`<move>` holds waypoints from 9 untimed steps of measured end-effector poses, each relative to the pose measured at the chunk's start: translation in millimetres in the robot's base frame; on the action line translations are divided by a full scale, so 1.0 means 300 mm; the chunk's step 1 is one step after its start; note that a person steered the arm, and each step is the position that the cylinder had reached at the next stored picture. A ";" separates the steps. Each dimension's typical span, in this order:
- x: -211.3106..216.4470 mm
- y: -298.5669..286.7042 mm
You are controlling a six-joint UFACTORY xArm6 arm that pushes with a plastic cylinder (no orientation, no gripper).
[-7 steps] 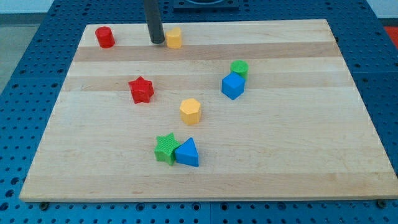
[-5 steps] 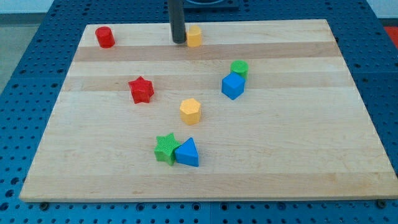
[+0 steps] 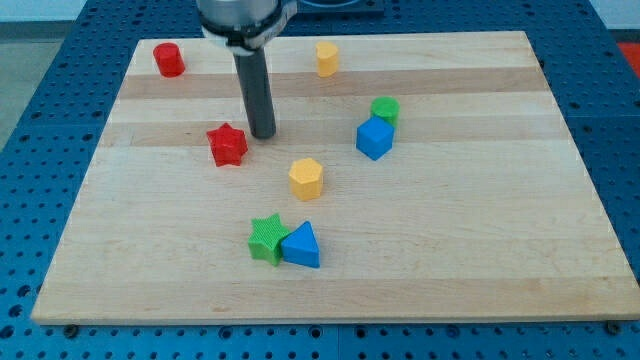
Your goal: Slide the green star up a bit
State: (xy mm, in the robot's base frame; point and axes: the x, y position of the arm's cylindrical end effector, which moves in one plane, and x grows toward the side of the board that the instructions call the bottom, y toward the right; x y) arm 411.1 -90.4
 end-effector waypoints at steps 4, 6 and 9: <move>0.554 -0.308; 0.630 -0.186; 0.385 0.135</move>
